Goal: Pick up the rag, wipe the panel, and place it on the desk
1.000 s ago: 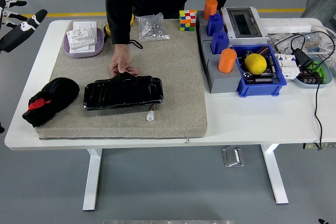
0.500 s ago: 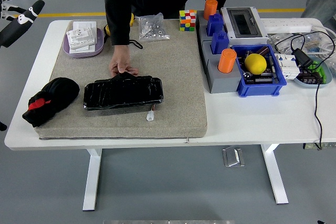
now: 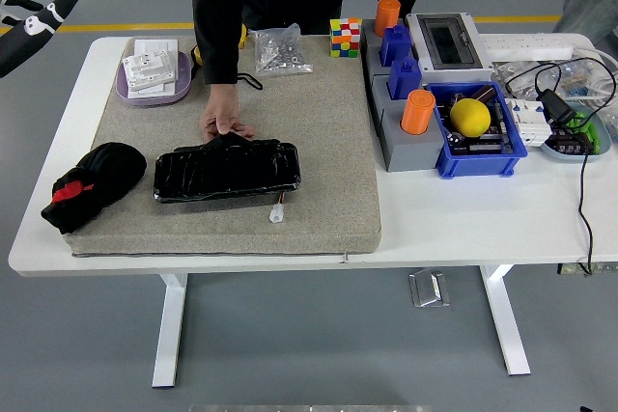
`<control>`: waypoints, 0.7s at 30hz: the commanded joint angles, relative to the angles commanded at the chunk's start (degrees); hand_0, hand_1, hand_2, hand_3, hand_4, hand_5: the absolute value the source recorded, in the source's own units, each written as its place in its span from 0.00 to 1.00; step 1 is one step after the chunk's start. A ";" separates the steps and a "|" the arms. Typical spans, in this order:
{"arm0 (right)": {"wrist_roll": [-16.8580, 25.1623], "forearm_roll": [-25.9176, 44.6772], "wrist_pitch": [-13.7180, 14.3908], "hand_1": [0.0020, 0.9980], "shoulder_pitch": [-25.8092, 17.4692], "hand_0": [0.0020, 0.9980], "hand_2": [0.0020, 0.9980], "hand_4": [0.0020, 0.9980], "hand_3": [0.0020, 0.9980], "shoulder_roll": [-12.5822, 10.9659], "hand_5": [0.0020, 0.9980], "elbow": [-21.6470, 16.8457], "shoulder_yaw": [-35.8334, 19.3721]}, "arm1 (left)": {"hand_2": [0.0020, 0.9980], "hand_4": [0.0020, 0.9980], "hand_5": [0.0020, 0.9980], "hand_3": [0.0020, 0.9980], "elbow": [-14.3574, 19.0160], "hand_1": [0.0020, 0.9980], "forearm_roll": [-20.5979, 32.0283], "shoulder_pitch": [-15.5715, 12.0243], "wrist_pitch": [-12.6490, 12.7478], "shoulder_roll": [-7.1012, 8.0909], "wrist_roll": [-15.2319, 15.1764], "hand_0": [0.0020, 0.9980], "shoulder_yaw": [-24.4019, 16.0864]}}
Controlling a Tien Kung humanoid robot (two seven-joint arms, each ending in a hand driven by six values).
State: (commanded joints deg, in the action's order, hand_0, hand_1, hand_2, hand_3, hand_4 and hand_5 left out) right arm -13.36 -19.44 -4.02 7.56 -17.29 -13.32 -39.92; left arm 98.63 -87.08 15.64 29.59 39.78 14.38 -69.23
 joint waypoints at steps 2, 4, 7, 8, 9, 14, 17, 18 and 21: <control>0.02 0.08 0.03 0.62 0.05 0.77 0.71 1.00 0.63 0.07 0.55 0.00 0.09 | 0.73 1.00 0.75 0.78 -0.03 0.60 -0.13 -0.10 -0.10 0.05 0.14 0.38 -0.16; 0.03 0.02 0.09 0.62 0.07 0.77 0.71 1.00 0.63 0.15 0.55 -0.01 0.12 | 0.72 0.99 0.73 0.78 0.00 0.59 -0.22 -0.17 -0.16 0.01 0.20 0.38 -0.38; 0.05 -0.01 0.17 0.62 0.11 0.77 0.71 1.00 0.63 0.28 0.55 -0.02 0.21 | 0.72 0.99 0.73 0.78 0.02 0.59 -0.42 -0.01 -0.44 0.03 0.44 0.38 -0.39; 0.07 -0.01 0.20 0.62 0.14 0.77 0.71 1.00 0.63 0.30 0.55 -0.04 0.24 | 0.72 0.99 0.73 0.78 0.01 0.59 -0.48 0.05 -0.50 0.06 0.50 0.38 -0.33; 0.08 0.00 0.21 0.62 0.16 0.77 0.71 1.00 0.63 0.32 0.55 -0.06 0.26 | 0.72 0.99 0.73 0.78 -0.01 0.59 -0.49 0.13 -0.57 0.10 0.53 0.38 -0.24; 0.06 0.07 0.23 0.62 0.29 0.77 0.71 1.00 0.63 0.32 0.55 -0.09 0.36 | 0.72 0.98 0.70 0.77 -0.04 0.59 -0.21 0.65 -0.72 0.62 0.60 0.38 0.88; 0.03 0.25 0.19 0.62 0.28 0.77 0.71 1.00 0.63 0.20 0.55 -0.11 0.46 | 0.72 0.97 0.67 0.78 0.06 0.60 -0.12 1.02 -0.88 1.15 0.70 0.38 1.70; 0.03 0.29 0.21 0.62 0.28 0.77 0.71 1.00 0.63 0.14 0.55 -0.16 0.42 | 0.72 0.97 0.67 0.78 0.13 0.60 -0.10 1.20 -1.08 1.42 0.72 0.38 2.02; 0.05 0.46 0.18 0.62 0.31 0.77 0.71 1.00 0.63 0.03 0.55 -0.23 0.40 | 0.72 0.97 0.67 0.78 0.32 0.60 -0.50 1.95 -1.83 2.54 1.52 0.38 3.08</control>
State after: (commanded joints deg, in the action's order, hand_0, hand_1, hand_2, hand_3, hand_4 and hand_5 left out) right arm -13.31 -18.98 -3.84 7.86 -17.26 -13.54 -39.53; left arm 98.96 -87.57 17.60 27.76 42.33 15.90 -66.15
